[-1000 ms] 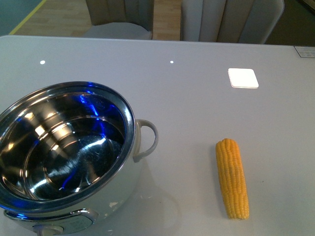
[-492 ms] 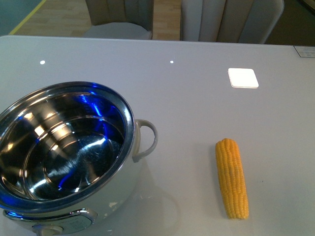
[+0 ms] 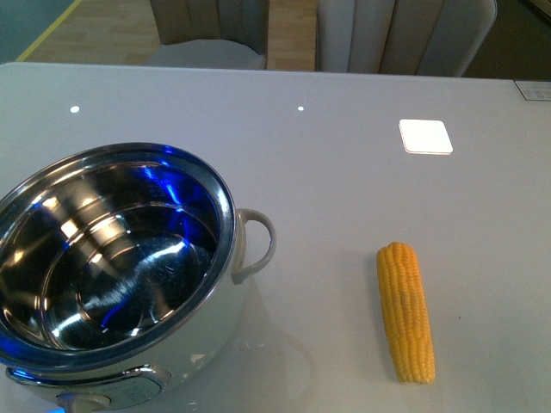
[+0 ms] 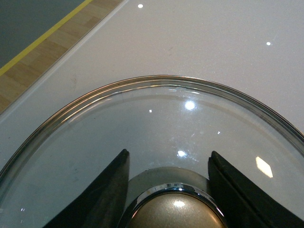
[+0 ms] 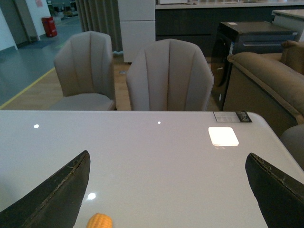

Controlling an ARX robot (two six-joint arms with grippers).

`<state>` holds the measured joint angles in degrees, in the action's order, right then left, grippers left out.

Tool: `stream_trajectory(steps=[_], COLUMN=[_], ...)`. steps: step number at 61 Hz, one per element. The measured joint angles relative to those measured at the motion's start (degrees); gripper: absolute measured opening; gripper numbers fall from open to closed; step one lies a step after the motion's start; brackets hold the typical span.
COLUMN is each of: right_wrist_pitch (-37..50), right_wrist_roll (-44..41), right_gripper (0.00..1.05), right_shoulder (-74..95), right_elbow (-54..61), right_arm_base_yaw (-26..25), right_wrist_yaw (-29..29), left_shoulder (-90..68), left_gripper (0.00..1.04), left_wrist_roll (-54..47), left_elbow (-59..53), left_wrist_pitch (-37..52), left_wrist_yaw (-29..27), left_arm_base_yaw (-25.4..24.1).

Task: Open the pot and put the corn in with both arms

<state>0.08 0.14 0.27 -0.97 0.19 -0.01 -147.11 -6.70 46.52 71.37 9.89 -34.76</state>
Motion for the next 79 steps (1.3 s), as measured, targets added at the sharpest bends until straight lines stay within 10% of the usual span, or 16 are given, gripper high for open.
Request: stream_trajectory(steps=[17, 47, 70, 79], right_wrist_pitch=[0.0, 0.0, 0.0, 0.0], right_wrist_roll=[0.0, 0.0, 0.0, 0.0], right_gripper=[0.96, 0.96, 0.96, 0.96], right_shoulder=[0.0, 0.0, 0.0, 0.0], right_elbow=[0.0, 0.0, 0.0, 0.0], right_arm_base_yaw=[0.0, 0.0, 0.0, 0.0], right_wrist_yaw=[0.0, 0.0, 0.0, 0.0], left_shoulder=[5.5, 42.8, 86.3, 96.2], left_gripper=[0.99, 0.98, 0.98, 0.71], left_wrist_roll=[1.2, 11.5, 19.7, 10.8], left_elbow=[-4.0, -16.7, -28.6, -35.0], left_wrist_pitch=[-1.7, -11.9, -36.4, -32.3], left_wrist_yaw=[0.2, 6.9, 10.1, 19.2], left_arm_base_yaw=[-0.2, -2.0, 0.6, 4.8])
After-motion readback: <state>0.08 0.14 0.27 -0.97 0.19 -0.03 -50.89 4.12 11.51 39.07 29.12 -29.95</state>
